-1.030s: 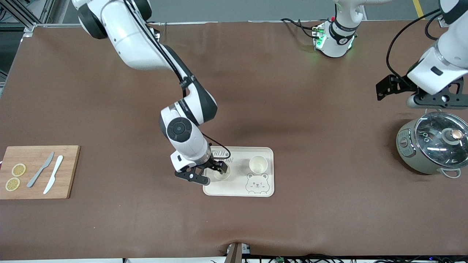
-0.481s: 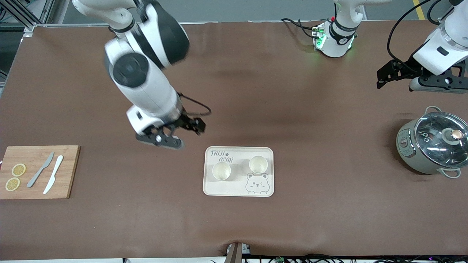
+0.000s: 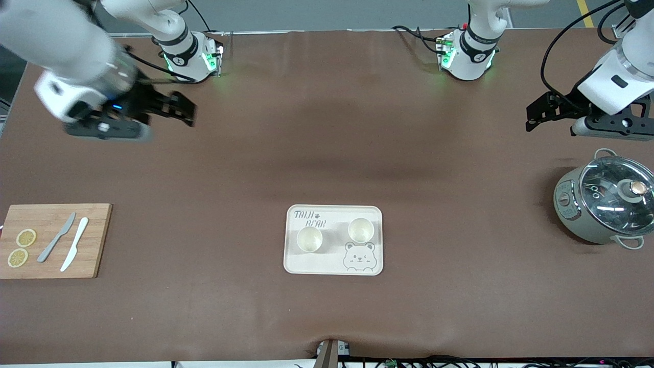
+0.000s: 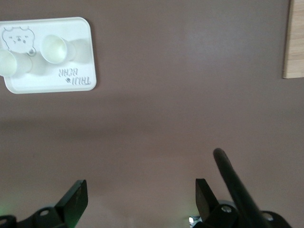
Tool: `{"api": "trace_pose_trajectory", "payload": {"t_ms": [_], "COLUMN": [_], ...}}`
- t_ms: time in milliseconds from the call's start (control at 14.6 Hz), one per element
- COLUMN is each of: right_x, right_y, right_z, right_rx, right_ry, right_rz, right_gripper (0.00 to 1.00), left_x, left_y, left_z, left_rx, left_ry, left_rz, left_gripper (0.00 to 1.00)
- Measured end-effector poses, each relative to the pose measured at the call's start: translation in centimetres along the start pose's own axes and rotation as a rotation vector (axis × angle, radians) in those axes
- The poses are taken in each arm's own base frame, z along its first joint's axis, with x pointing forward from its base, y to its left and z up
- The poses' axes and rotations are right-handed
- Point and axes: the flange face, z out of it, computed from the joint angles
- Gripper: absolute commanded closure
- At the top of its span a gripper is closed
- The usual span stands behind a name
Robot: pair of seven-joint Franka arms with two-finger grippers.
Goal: Place white IKEA cup upright on tray with both arms
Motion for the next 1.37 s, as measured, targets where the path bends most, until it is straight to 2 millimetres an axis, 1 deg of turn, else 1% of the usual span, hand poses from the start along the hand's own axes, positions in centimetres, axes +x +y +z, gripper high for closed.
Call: {"api": "trace_pose_trajectory", "payload": {"t_ms": [137,206,275,412,618,687,824,1030,1373], "right_x": [-1.4,-1.9,-2.1,-1.6,-0.3,-0.2,-0.3,-0.4,-0.4], "right_y": [7.3,10.3,12.8,16.0,19.5,20.5,21.3,21.3,21.7], "right_z": [-1.4,-1.8,-2.0,-1.6,0.2,0.4,0.2,0.0,0.1], "right_rx": [0.008,-0.009,-0.041,-0.076,-0.075,-0.074,-0.078,-0.09,-0.091], "right_ry": [-0.003,0.002,0.009,0.022,0.034,0.033,0.036,0.038,0.037], "right_rz": [0.001,0.01,0.015,0.026,-0.017,-0.031,-0.046,-0.053,-0.045], "right_gripper": [0.0,0.0,0.0,0.0,0.0,0.0,0.0,0.0,0.0], "left_x": [0.0,-0.2,-0.4,-0.6,-0.6,-0.6,-0.6,-0.5,0.1], "left_y": [-0.2,-0.4,-0.7,-1.0,-1.5,-1.8,-2.3,-2.7,-2.7], "left_z": [0.2,0.4,0.7,1.0,0.9,0.9,0.6,0.1,-0.3], "left_rx": [0.0,0.0,0.006,0.023,0.029,0.035,0.052,0.085,0.093], "left_ry": [-0.017,-0.039,-0.061,-0.087,-0.091,-0.09,-0.085,-0.073,-0.017], "left_rz": [0.011,0.03,0.047,0.053,0.045,0.04,0.032,0.031,0.022], "left_gripper": [0.0,0.0,0.0,0.0,0.0,0.0,0.0,0.0,0.0]}}
